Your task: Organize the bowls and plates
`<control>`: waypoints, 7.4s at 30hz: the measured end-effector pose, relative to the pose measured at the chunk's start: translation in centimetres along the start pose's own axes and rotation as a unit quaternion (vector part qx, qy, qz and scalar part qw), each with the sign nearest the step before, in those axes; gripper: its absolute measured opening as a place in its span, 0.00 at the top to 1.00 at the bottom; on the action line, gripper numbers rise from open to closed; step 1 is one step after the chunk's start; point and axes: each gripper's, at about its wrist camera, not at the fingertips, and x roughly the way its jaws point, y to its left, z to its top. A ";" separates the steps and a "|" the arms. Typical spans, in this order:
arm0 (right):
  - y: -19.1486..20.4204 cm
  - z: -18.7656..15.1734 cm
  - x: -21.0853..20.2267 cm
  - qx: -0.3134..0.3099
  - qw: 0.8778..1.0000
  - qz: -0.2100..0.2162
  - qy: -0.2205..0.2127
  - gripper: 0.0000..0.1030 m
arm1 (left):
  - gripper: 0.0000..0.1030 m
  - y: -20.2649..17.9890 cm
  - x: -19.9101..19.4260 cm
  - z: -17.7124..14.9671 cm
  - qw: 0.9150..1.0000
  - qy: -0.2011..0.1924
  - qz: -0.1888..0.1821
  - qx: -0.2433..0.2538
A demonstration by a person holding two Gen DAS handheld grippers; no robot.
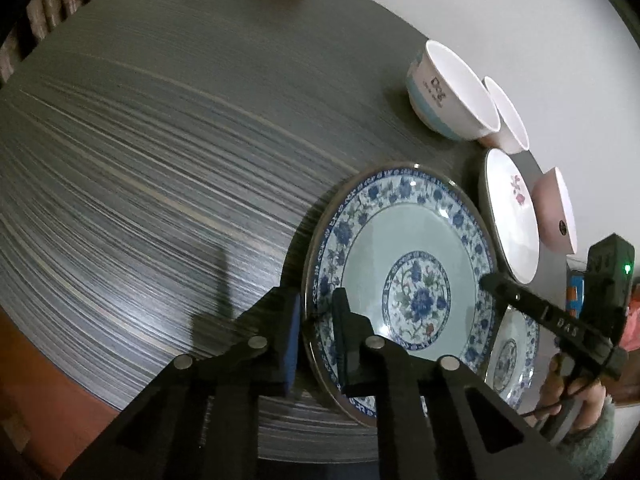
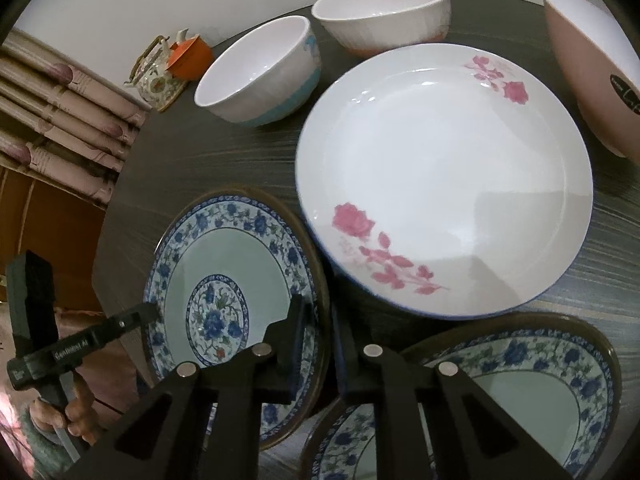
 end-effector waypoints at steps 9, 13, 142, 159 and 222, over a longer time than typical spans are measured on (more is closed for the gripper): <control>3.1 -1.5 0.2 -0.003 1.000 0.011 -0.013 0.87 | 0.88 1.9 -2.1 1.2 0.998 -0.043 0.037 -0.001; 4.6 -2.2 0.6 -0.001 1.000 0.017 -0.023 0.87 | 0.88 2.8 -2.7 1.8 0.996 -0.061 0.060 -0.004; -18.5 -12.9 -11.2 0.178 0.980 0.010 -0.086 0.87 | 0.91 -15.5 6.9 -8.3 0.985 0.091 -0.076 0.125; -16.8 -13.1 -11.6 0.165 0.982 0.009 -0.093 0.87 | 0.90 -14.6 5.6 -8.4 0.985 0.077 -0.070 0.134; 4.5 -3.2 0.6 0.030 0.999 0.023 -0.011 0.84 | 0.87 5.7 -1.7 -0.3 0.998 -0.036 -0.002 -0.047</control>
